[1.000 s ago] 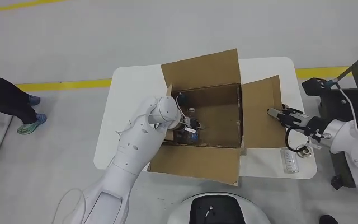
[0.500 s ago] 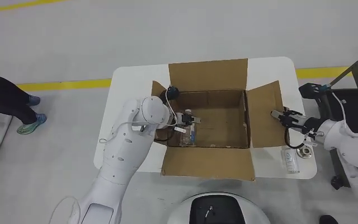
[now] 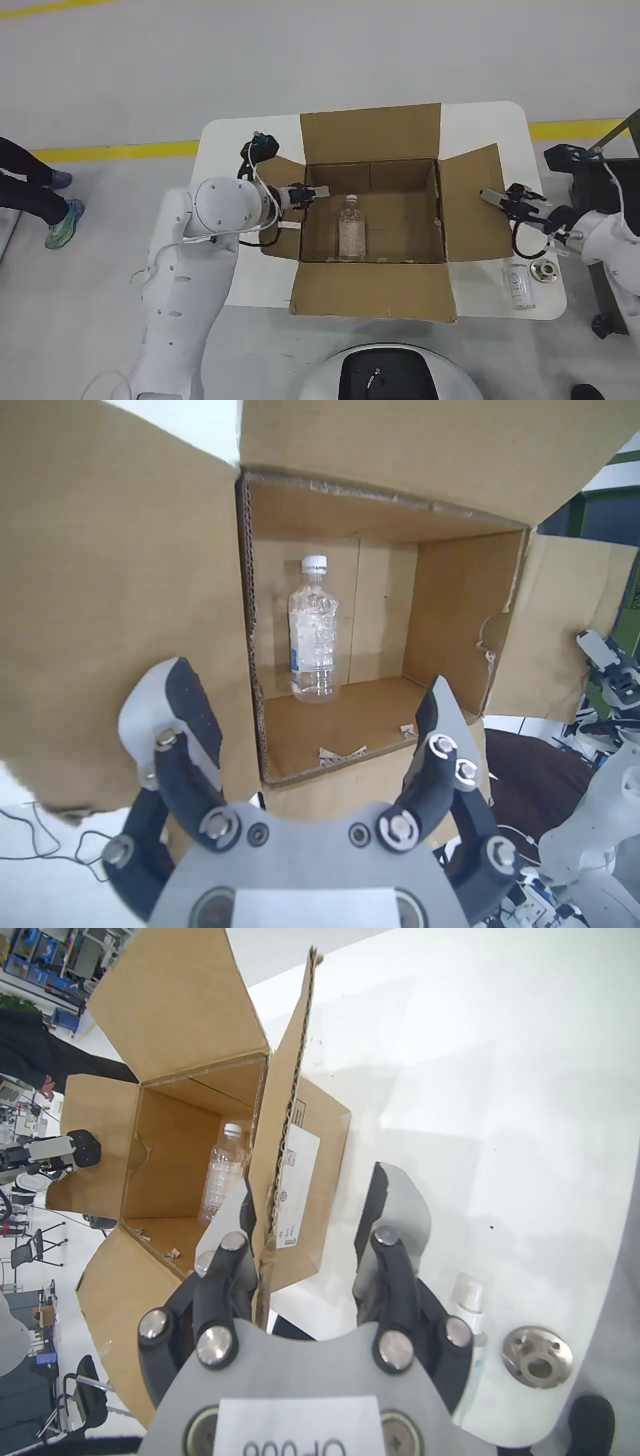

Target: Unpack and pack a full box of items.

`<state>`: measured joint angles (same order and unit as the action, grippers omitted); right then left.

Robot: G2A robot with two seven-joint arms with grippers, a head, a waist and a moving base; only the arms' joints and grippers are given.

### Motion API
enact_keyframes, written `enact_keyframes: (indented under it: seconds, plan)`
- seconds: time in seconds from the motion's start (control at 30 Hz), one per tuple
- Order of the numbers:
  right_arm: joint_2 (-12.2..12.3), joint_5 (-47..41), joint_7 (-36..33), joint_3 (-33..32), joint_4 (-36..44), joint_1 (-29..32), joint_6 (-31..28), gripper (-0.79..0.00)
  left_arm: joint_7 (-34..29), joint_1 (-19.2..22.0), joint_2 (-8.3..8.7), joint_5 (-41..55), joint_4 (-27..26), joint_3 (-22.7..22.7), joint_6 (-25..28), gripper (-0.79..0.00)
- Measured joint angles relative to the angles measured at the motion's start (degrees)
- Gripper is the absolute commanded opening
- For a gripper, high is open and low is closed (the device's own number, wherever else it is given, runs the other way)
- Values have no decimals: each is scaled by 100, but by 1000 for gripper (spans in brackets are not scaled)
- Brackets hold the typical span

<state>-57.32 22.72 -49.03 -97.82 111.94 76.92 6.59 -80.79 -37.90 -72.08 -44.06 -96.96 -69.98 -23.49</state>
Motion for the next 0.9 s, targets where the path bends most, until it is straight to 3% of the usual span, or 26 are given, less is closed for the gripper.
enact_keyframes:
  seconds: [0.17,0.3,0.33,0.37,0.4,0.63,0.9]
  plan:
    - [28,54,116,-409,228,115,230,0,-73,-142,109,-450,-470,-303,73,0]
    - [105,514,-218,-814,382,135,299,0,0,-342,178,-476,-669,-720,-1,0]
    - [129,711,-309,-898,420,139,211,-397,-8,-387,195,-525,-701,-787,7,0]
    - [159,944,-427,-1002,450,150,62,-554,-24,-442,215,-577,-740,-870,24,0]
    - [181,1094,-524,-1077,463,161,-67,-785,-34,-481,230,-614,-768,-933,34,0]
    - [324,1933,-1333,-1508,516,347,-1002,-785,-26,-730,303,-667,-908,-1293,25,0]
    - [329,1928,-1386,-1523,498,362,-1012,-785,-33,-738,303,-645,-910,-1285,32,0]
